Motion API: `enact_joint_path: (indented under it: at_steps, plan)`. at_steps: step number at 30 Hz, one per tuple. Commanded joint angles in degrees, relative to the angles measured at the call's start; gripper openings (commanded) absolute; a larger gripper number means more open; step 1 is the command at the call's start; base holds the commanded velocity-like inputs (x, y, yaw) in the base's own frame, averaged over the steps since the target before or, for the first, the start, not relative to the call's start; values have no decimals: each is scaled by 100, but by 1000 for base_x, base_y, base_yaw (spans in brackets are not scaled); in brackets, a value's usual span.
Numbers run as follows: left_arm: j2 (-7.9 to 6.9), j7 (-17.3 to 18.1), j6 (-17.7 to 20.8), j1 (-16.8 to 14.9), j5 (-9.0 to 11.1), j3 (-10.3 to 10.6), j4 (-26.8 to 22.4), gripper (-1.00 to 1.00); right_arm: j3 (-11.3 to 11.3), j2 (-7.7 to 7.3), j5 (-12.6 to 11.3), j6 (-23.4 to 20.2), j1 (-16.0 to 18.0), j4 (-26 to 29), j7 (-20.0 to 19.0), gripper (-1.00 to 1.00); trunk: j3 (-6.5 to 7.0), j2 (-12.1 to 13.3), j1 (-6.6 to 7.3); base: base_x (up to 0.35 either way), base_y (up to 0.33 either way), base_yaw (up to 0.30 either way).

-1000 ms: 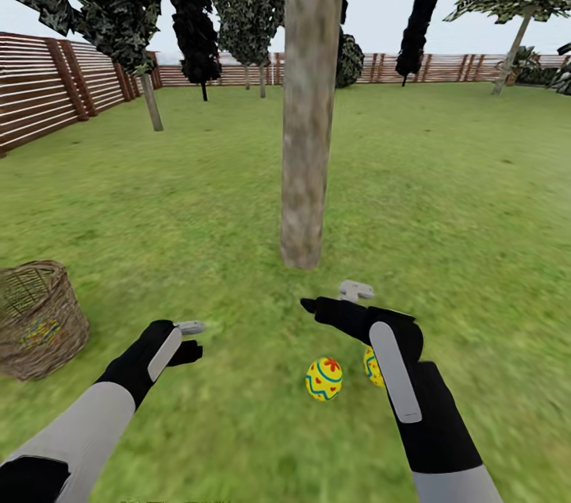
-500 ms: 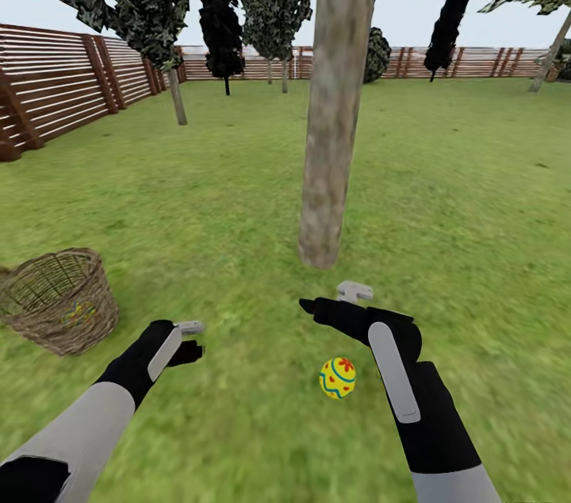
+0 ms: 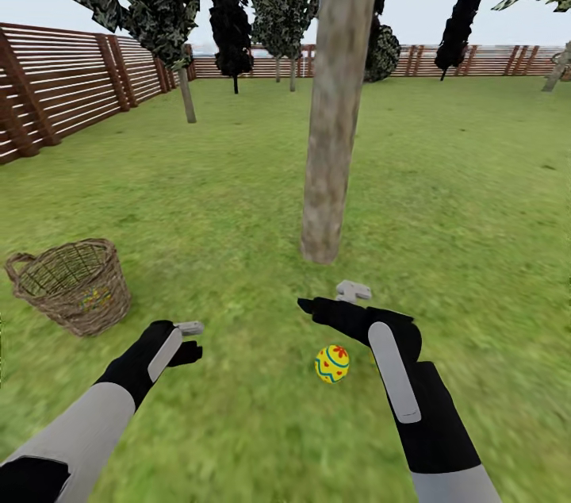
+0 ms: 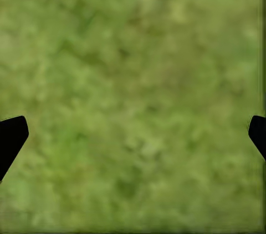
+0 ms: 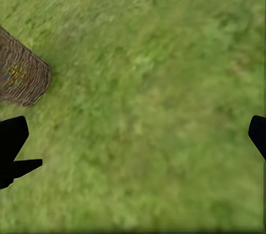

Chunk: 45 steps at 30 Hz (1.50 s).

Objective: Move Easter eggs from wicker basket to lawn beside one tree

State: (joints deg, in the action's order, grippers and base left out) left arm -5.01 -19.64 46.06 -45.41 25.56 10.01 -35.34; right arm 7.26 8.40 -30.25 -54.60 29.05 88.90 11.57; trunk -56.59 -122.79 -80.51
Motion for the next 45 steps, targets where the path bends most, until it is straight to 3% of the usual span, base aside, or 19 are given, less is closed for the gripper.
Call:
enact_joint_path:
  at_steps: [1, 10, 33, 45]
  plan:
    - [-8, -50, 15, -3, 60, 41, -8, 100, 2, 1, -59, -15, 4, 5, 57, 100, 13, 39, 25, -146, -102, 2]
    - [-8, -37, 17, -4, 110, 37, -8, 100, 68, 11, -37, -13, -9, 5, 76, 100, 161, 400, 223, -83, -58, 83]
    - [-9, -37, 17, -11, 124, 30, -8, 100, 340, 7, 5, -7, -11, -29, 116, 100, 465, 1323, 728, -5, -2, 232]
    - [-17, -34, 12, -11, 134, 28, -22, 100, 358, 5, 6, -7, -9, -71, 118, 100, 621, 1804, 991, -153, 0, 238]
